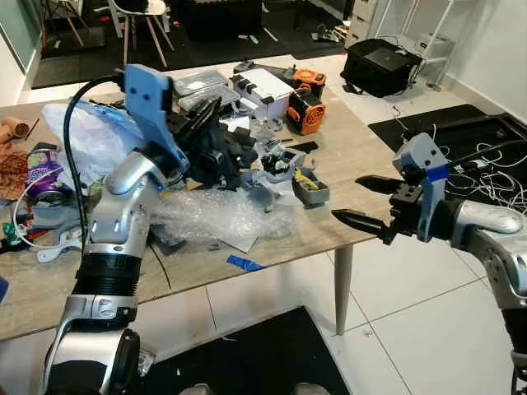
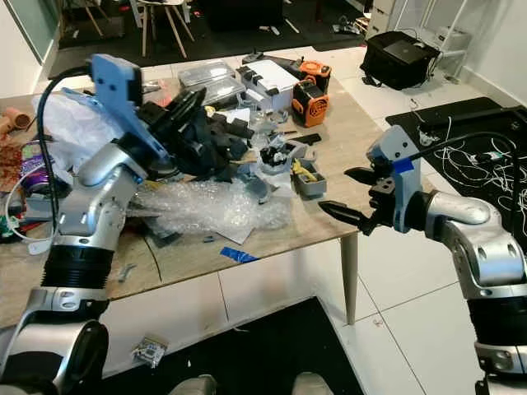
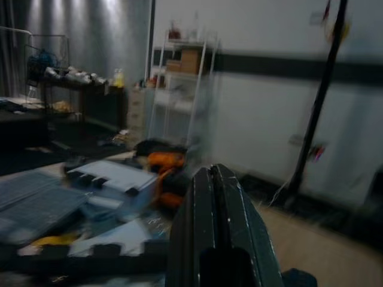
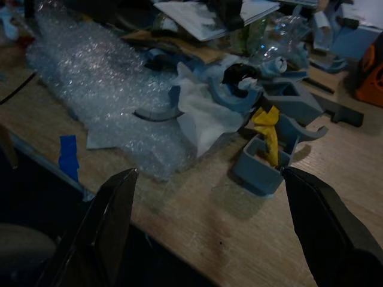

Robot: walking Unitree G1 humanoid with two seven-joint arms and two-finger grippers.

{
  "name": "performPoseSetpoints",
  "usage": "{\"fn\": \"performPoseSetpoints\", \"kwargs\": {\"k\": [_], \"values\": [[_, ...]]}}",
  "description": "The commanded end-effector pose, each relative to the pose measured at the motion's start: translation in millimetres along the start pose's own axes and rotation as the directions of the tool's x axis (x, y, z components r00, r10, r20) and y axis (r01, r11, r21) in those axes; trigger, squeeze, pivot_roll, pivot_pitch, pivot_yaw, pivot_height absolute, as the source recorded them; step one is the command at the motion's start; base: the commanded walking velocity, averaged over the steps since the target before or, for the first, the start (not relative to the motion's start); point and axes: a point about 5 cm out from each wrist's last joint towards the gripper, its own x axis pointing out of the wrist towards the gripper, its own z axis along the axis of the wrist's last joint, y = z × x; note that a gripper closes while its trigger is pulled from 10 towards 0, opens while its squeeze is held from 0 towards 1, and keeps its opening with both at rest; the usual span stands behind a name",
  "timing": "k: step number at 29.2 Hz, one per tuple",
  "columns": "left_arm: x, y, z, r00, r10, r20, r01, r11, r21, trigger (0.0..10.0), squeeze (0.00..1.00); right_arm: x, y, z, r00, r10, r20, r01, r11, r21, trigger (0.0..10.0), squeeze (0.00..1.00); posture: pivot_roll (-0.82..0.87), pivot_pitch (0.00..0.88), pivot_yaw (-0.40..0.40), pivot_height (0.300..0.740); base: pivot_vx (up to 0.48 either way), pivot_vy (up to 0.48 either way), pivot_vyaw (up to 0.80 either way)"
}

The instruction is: Picking trash to rubbish bin

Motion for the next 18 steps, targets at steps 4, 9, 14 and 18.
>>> {"fn": "performPoseSetpoints", "kwargs": {"k": [4,9,14,18], "values": [[-10.2,0.0,-6,0.998,0.043,0.054,-0.029,0.971,-0.237,1.5,0.00,3.6,-0.8,5,1.000,-0.012,0.027,0.012,1.000,-0.011,10.0,0.00,-0.08,0.000,-0.005,0.740,0.000,0.000,0.00],[-16.9,-10.2,-18,0.996,0.064,0.060,-0.038,0.931,-0.364,10.0,0.00,8.6,1.5,5,0.999,-0.012,0.037,0.012,1.000,-0.005,10.0,0.00,-0.08,0.000,-0.010,0.740,0.000,0.000,0.00],[-16.4,-13.1,-19,0.994,0.083,0.073,-0.046,0.912,-0.408,10.0,0.00,13.0,1.9,5,0.999,-0.019,0.048,0.019,1.000,-0.002,10.0,0.00,-0.08,0.000,-0.013,0.740,0.000,0.000,0.00],[-12.7,-10.4,-14,0.989,0.110,0.094,-0.059,0.899,-0.433,10.0,0.00,15.0,-0.1,11,0.992,-0.039,0.123,0.036,0.999,0.027,10.0,0.00,-0.08,0.000,-0.013,0.740,0.000,0.000,0.00]]}}
